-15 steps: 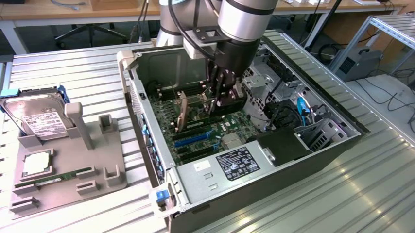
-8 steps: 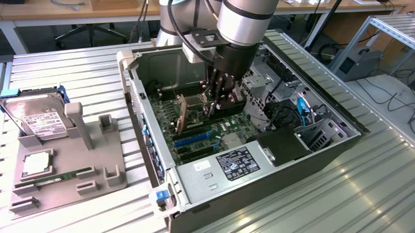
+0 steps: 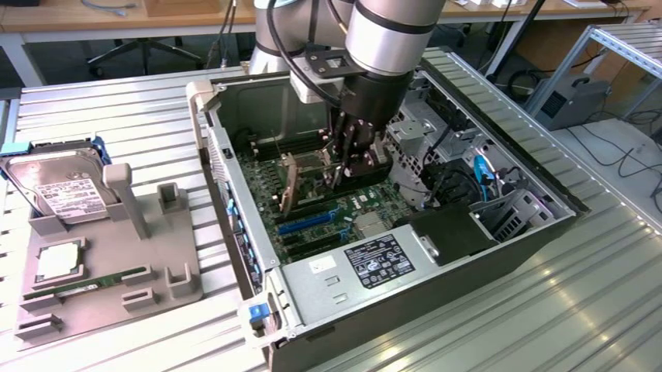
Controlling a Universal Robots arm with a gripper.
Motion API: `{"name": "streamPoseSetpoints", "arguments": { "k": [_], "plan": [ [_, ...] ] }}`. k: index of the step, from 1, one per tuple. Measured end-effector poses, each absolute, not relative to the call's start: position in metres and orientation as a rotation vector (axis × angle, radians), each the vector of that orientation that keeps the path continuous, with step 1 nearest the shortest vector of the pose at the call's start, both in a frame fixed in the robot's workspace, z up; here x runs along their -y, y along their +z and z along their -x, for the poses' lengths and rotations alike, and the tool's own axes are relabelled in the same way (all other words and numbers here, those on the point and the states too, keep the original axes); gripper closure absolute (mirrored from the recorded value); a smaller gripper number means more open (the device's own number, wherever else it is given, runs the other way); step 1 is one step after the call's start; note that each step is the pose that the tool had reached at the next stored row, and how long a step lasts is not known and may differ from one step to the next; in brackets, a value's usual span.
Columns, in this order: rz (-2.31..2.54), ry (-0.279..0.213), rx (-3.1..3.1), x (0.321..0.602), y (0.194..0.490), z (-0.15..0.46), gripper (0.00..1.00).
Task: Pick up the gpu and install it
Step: 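Insert the gpu into the slot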
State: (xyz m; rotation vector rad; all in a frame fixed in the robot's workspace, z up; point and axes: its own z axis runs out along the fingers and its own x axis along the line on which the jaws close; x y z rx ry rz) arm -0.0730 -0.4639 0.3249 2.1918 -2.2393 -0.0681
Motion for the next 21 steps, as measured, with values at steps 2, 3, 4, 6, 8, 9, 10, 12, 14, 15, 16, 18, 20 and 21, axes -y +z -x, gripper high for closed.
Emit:
{"name": "streamPoseSetpoints", "arguments": {
  "k": [2,3,4,6,8,9,10,12,14,15,16,18,20,21],
  "plan": [
    [-2.192,-0.068,2.239,0.4641,0.3247,0.0742,0.73],
    [-2.192,-0.068,2.239,0.4642,0.3246,0.0749,0.73],
    [-2.192,-0.068,2.239,0.4643,0.3243,0.0754,0.73],
    [-2.192,-0.068,2.239,0.4644,0.3230,0.0761,0.73],
    [-2.192,-0.068,2.239,0.4644,0.3215,0.0763,0.73],
    [-2.192,-0.068,2.239,0.4644,0.3211,0.0763,0.73],
    [-2.192,-0.068,2.239,0.4644,0.3206,0.0764,0.73],
    [-2.192,-0.068,2.239,0.4644,0.3200,0.0765,0.73],
    [-2.192,-0.068,2.239,0.4645,0.3188,0.0767,0.73],
    [-2.192,-0.068,2.239,0.4645,0.3185,0.0767,0.73],
    [-2.192,-0.068,2.239,0.4646,0.3178,0.0768,0.73],
    [-2.192,-0.068,2.239,0.4647,0.3171,0.0768,0.73],
    [-2.192,-0.068,2.239,0.4647,0.3164,0.0769,0.73],
    [-2.192,-0.068,2.239,0.4648,0.3161,0.0769,0.73]
  ]
}}
